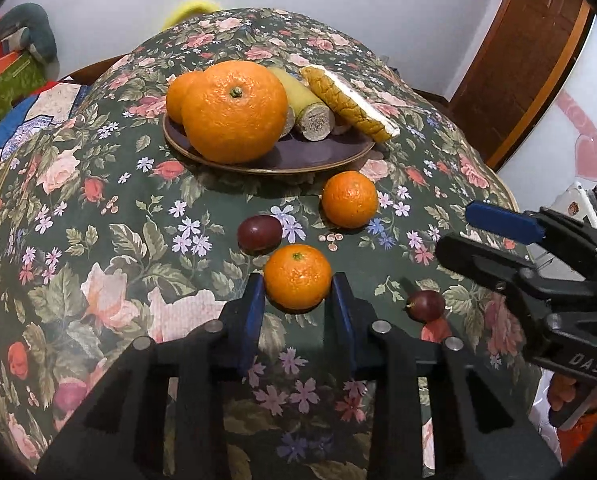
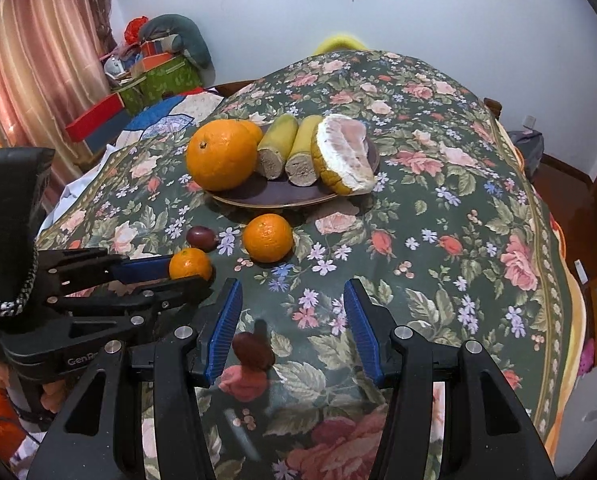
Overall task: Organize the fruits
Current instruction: 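Grasp a small mandarin with the left tool while the right tool grasps another mandarin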
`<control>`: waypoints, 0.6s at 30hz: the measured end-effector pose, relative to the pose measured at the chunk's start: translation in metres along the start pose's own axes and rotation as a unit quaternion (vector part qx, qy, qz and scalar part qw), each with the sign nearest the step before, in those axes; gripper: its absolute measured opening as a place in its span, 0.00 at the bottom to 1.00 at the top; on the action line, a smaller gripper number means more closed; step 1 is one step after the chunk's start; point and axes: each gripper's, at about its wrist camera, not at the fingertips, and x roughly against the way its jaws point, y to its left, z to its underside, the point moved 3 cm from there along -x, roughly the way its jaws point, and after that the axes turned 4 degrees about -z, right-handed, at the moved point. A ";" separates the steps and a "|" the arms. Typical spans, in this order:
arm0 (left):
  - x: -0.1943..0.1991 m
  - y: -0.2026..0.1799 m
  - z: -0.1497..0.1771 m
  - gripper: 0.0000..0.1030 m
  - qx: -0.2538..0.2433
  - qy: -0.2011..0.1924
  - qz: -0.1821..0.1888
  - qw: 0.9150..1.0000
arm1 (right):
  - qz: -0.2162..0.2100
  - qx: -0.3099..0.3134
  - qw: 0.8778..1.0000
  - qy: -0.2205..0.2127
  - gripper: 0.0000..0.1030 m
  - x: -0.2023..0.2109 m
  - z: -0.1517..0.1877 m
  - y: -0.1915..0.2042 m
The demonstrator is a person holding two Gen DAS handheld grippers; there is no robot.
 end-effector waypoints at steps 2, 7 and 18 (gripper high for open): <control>0.003 0.003 -0.001 0.32 0.002 -0.005 -0.002 1.000 | -0.001 0.002 1.000 0.002 0.48 -0.004 -0.001 0.001; 0.018 0.017 -0.007 0.32 0.013 -0.026 -0.006 1.000 | -0.006 0.005 1.000 0.008 0.48 -0.017 -0.010 0.004; 0.029 0.046 -0.015 0.32 0.034 -0.049 -0.023 0.998 | -0.020 0.014 0.999 0.035 0.45 -0.051 -0.023 0.013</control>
